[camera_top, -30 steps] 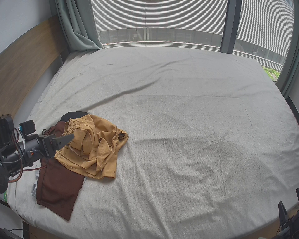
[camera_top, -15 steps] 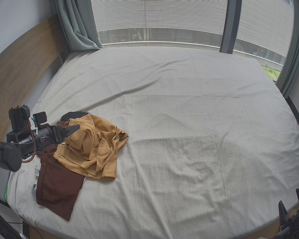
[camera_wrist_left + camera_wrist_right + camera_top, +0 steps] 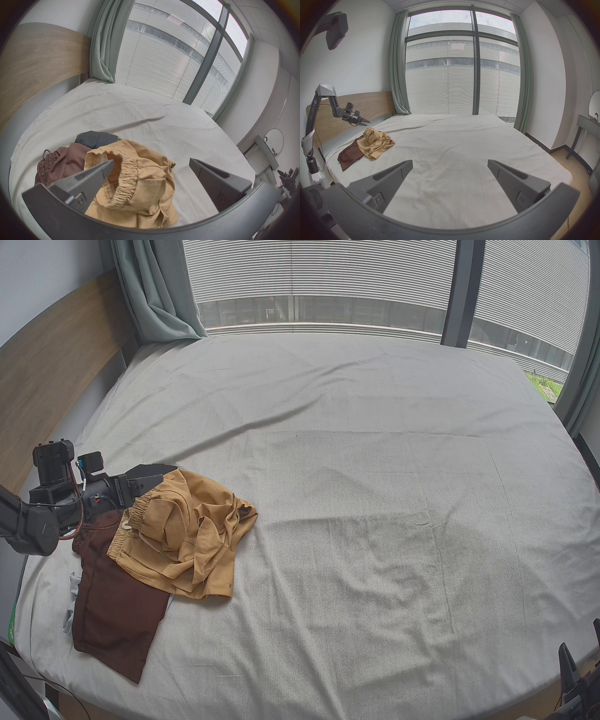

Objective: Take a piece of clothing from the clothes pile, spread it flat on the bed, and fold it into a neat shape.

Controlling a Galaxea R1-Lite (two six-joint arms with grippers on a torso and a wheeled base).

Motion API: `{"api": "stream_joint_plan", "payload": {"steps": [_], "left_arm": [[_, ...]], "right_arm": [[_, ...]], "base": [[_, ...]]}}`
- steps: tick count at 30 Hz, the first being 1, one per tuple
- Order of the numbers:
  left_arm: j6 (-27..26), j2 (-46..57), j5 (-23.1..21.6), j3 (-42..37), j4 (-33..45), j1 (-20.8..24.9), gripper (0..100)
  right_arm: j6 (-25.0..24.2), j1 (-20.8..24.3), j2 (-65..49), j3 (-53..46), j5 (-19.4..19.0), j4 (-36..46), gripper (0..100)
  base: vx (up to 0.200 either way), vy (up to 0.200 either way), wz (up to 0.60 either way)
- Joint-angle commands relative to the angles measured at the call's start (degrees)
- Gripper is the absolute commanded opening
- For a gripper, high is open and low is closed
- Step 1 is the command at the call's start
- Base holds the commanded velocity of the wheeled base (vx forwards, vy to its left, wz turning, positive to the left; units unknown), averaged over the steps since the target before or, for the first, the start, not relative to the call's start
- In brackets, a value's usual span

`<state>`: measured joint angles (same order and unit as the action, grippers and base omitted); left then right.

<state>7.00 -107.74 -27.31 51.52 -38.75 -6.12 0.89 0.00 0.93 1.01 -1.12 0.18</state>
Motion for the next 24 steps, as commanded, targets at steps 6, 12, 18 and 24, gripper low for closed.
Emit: {"api": "stream_joint_plan", "payload": {"steps": [6,12,18,24], "left_arm": [[0.0,-5.4,-2.3,3.3,0.3,-1.3,100],[0.1,-7.6,-4.1,4.1,-0.1,-1.2,100],[0.6,-8.3,-6.8,4.9,-0.1,-0.9,100],[0.7,-8.3,-8.2,5.1,-0.1,-0.3,100]], "right_arm": [[0.0,0.0,-0.9,-1.0,0.0,0.0,100],[0.0,0.0,-0.9,-1.0,0.0,0.0,100],[0.0,0.0,-0.9,-1.0,0.0,0.0,100],[0.0,0.0,-0.9,-1.0,0.0,0.0,100]], "base": [[0.000,0.000,0.00],[0.000,0.000,0.00],[0.000,0.000,0.00],[0.000,0.000,0.00]]}}
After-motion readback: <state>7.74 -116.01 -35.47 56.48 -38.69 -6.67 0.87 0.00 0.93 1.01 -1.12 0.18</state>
